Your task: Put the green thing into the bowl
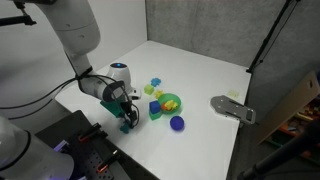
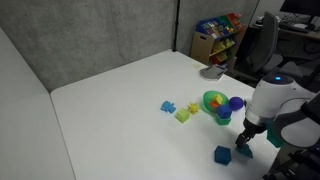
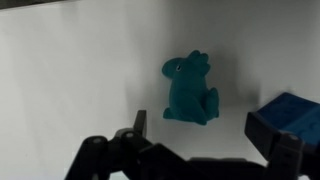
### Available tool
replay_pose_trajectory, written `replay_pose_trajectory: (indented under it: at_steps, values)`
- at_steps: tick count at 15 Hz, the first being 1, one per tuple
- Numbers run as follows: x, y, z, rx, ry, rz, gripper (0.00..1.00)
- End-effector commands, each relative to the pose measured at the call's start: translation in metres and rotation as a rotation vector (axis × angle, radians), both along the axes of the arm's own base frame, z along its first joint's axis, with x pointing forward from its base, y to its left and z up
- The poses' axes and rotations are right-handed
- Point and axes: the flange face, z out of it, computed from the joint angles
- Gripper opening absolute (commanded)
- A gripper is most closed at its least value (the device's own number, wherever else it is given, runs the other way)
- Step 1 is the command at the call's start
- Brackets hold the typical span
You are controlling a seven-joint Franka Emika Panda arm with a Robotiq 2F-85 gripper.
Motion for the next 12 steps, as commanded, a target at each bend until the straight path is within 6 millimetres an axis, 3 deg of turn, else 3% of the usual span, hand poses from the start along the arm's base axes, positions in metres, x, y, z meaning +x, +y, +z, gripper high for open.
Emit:
replay_pose_trajectory:
  at_steps: [1, 9, 12]
  values:
    - [0.005, 0.000, -0.014, -0.005, -0.015, -0.014, 1.00]
    - [0.005, 0.000, -0.035, -0.004, -0.046, -0.043, 1.00]
    - [0.005, -0.001, -0.040, -0.013, -0.039, -0.052, 0.66]
